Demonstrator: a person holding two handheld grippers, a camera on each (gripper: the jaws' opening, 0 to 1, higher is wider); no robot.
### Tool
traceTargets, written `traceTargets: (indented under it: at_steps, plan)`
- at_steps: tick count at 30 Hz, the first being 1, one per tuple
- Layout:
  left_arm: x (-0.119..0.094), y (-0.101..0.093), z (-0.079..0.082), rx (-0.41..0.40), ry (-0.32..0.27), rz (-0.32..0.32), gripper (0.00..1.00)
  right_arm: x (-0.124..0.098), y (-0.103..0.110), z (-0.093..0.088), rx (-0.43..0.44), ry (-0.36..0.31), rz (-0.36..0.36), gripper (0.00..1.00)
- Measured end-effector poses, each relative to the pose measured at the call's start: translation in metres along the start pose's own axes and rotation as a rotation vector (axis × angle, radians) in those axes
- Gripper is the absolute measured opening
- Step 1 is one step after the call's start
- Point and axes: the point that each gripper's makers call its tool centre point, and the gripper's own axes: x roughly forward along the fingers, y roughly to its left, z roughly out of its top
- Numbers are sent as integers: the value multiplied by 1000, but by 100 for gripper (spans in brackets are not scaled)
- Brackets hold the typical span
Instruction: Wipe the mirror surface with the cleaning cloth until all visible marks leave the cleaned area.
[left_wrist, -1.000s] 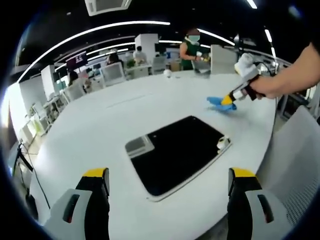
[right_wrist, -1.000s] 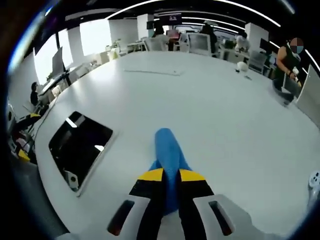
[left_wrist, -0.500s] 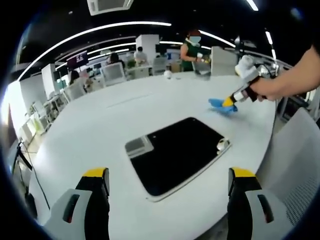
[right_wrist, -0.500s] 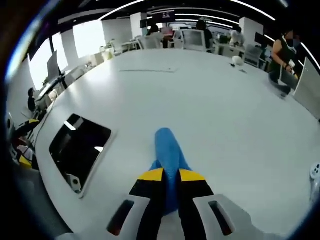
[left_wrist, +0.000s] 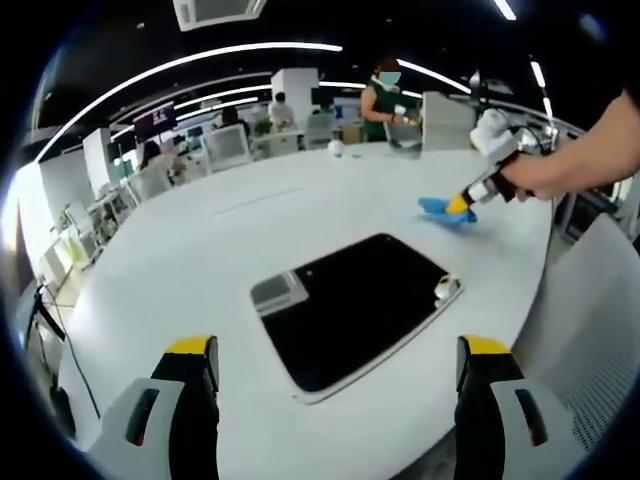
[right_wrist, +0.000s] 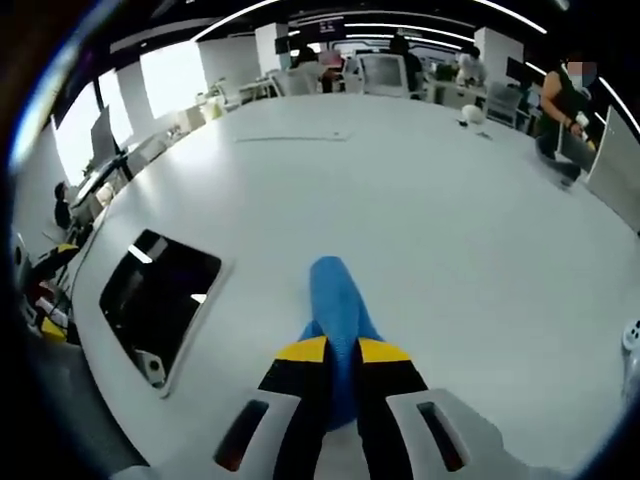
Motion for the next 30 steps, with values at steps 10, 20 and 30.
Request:
traceTargets:
  at_steps: [10,20,30]
  plan:
    - [1,-2,0,0,-3,-15,100,-3,9,-5,16,32,16,4]
    - [1,-3,-1,8,1,-14,100,-4,10,-3,35,33,10,4]
    - [1,-3,-1,6,0,-19,100,-4,18,10,27,23,22,4]
